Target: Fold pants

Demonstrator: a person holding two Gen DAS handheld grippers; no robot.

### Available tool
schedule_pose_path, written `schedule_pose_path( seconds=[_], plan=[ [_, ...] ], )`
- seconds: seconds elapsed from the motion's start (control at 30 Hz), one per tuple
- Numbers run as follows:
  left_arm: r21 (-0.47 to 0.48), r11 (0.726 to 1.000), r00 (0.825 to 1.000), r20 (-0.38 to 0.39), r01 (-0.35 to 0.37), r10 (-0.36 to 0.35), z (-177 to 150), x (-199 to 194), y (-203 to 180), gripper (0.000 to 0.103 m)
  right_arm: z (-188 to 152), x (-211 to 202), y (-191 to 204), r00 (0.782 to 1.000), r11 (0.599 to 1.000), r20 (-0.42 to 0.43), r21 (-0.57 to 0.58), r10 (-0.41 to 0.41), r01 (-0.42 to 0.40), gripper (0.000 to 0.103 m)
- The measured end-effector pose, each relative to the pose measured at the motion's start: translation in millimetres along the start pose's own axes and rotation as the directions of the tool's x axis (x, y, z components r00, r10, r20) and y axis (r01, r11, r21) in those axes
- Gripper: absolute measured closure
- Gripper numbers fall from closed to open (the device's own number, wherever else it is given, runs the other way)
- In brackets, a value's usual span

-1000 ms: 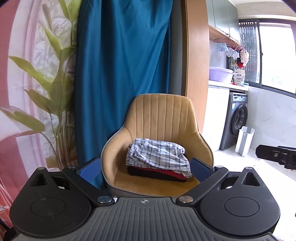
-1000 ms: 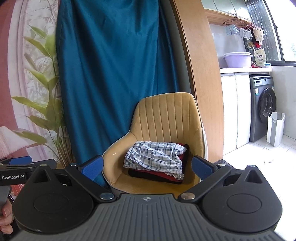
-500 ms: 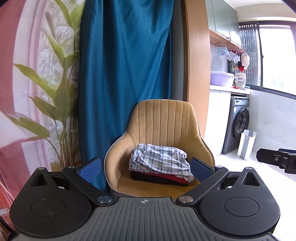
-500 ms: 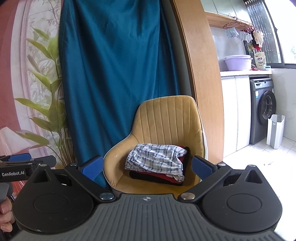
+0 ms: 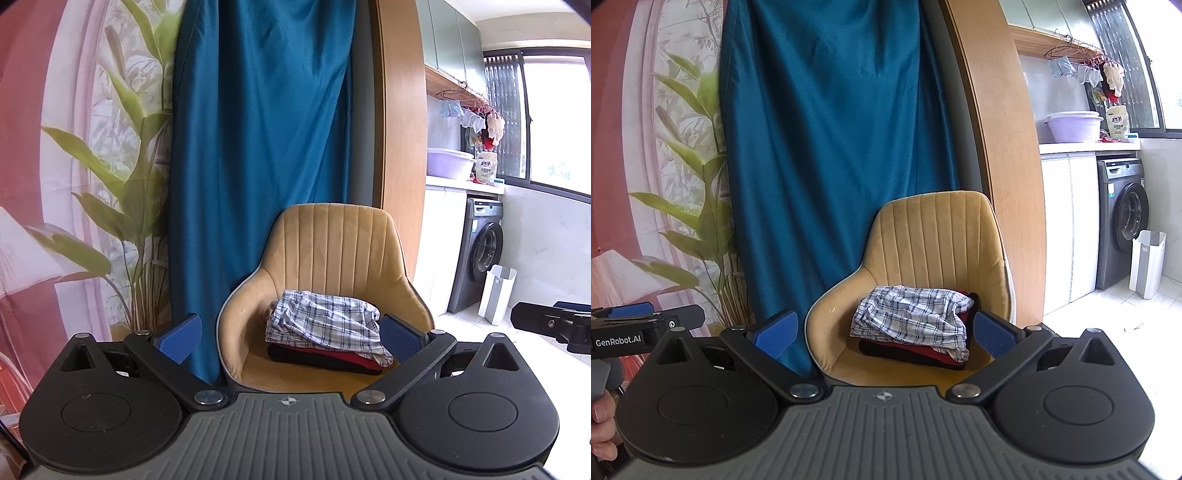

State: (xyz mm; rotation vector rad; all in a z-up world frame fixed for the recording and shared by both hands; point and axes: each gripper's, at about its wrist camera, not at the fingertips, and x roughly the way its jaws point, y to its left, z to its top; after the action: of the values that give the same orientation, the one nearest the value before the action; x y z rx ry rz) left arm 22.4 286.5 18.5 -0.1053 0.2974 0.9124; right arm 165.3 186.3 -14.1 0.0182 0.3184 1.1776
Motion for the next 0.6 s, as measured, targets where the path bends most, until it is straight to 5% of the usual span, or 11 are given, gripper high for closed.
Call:
schedule_pose_path(
  seconds=[0.6],
  plan=[
    [-0.017, 1.000, 1.000, 0.010, 0.000, 0.000, -0.2, -5.2, 2.2, 0.000, 0.0, -0.3, 3.1, 1.000, 1.000, -0.005, -0.001, 0.005, -0.005, 0.000]
  ],
)
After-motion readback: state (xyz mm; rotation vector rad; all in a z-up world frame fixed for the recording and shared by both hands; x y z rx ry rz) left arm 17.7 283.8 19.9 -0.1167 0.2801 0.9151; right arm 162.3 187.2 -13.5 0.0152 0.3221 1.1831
